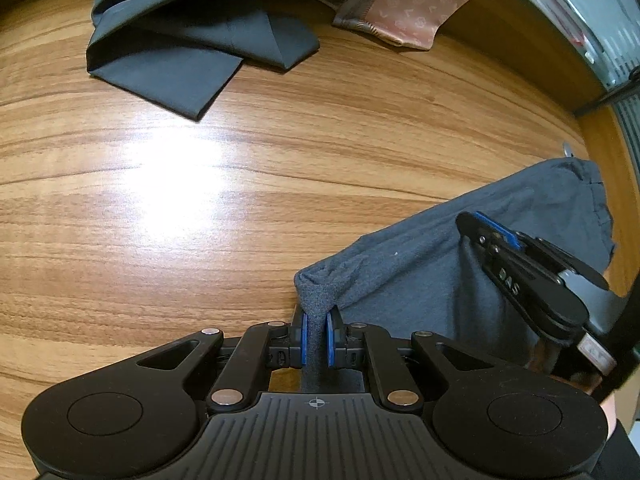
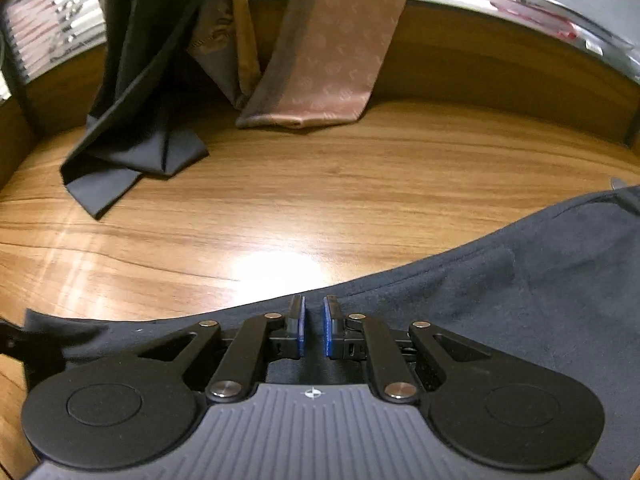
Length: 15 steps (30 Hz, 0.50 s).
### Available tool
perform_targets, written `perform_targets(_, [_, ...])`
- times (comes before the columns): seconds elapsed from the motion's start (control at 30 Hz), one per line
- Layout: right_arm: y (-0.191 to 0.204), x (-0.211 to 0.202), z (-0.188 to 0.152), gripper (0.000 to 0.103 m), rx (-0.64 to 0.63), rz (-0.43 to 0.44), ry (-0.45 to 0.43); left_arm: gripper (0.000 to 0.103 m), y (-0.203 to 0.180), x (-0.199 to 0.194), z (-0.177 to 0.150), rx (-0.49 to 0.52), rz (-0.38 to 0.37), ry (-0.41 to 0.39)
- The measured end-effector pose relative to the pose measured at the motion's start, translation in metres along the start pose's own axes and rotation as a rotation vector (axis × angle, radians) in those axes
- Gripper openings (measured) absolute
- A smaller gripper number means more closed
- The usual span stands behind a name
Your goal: Fold clothes
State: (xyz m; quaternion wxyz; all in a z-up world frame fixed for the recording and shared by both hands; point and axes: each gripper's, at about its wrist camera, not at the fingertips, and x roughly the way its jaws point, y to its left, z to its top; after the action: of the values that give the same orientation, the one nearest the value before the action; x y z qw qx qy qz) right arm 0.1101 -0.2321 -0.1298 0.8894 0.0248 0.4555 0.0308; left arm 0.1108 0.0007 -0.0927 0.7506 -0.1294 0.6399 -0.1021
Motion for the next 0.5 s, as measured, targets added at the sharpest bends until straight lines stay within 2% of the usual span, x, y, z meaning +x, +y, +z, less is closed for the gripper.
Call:
perform_targets(0.17, [-0.004, -0.005, -0.007, 0.013, 0.003, -0.021, 0.022, 0.011, 0.001, 0.000, 0.000, -0.005, 0.001, -0.003])
perform_targets(0.5, [-0.012, -0.044, -0.057, 0.013, -0.017, -0.069, 0.045, 0.011, 0.004, 0.003, 0.001, -0.015, -0.004, 0.000])
